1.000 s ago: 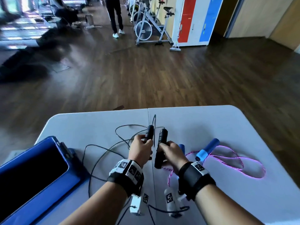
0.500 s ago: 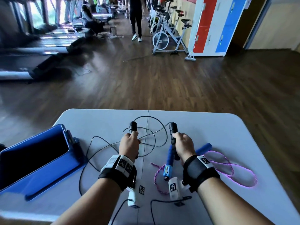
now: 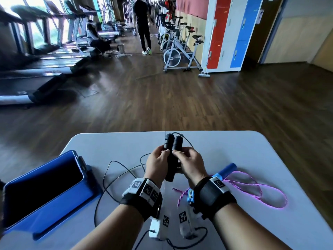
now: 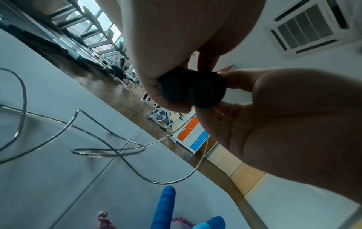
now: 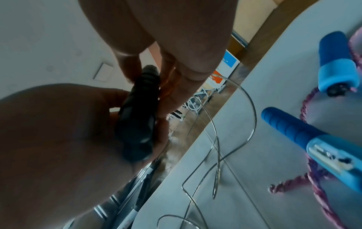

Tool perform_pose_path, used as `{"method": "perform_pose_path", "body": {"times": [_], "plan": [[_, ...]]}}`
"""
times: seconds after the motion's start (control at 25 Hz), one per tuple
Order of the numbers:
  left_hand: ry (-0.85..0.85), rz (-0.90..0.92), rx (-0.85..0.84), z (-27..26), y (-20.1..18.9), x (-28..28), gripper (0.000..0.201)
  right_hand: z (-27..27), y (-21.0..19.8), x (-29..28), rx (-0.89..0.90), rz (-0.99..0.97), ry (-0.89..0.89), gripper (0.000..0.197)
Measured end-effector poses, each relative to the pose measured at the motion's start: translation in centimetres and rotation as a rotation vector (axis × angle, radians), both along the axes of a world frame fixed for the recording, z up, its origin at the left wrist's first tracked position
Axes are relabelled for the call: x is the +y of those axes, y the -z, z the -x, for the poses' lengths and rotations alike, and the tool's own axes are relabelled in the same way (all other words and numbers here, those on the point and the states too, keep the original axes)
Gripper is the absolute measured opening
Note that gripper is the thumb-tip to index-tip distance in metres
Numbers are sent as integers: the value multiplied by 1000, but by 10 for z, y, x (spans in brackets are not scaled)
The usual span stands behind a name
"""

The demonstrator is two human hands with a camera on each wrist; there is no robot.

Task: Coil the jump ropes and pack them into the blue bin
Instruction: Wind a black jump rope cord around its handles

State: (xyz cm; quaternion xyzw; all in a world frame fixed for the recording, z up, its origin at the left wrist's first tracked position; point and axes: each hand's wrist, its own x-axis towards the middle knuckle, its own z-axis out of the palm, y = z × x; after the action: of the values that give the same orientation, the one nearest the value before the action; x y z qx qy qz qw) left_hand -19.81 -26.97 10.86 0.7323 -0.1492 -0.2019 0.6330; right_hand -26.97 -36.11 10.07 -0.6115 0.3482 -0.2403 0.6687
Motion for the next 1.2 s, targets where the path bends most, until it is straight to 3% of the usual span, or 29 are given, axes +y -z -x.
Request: {"method": "perform_pose_path", "body": {"times": [0.12, 0.24, 0.28, 0.36, 0.52, 0.6, 0.8, 0.96, 1.12, 1.16, 1.2], "plan": [[21, -60, -95, 0, -5, 11, 23, 0, -3, -1, 71, 166, -12, 38], [90, -137, -280, 3, -12, 20, 24, -1, -9, 2, 51, 131, 0, 25], [137, -183, -353, 3, -13, 23, 31, -2, -10, 3, 30, 92, -8, 21], [249, -338, -487, -1, -13, 28, 63, 0, -15, 6, 12, 28, -34, 19], [414, -489, -811, -21, -26, 40, 84, 3, -40, -1, -43, -144, -82, 32], [504, -577, -957, -37, -36, 41, 90, -2, -50, -10, -24, -104, -34, 43], [573, -672, -1303, -68, -64, 34, 90, -21, -55, 0, -112, -34, 131, 38], [422, -647, -1481, -61, -72, 23, 77, -30, -61, 11, -233, -81, 178, 39], [371, -549, -1608, -78, -75, 21, 75, -22, -72, 1, -170, -134, 76, 50], [373, -542, -1612, -85, -78, 21, 75, -15, -70, -6, -123, -61, 78, 55], [369, -543, -1620, -91, -83, 22, 75, -7, -67, -15, -64, 133, 113, 56]]}}
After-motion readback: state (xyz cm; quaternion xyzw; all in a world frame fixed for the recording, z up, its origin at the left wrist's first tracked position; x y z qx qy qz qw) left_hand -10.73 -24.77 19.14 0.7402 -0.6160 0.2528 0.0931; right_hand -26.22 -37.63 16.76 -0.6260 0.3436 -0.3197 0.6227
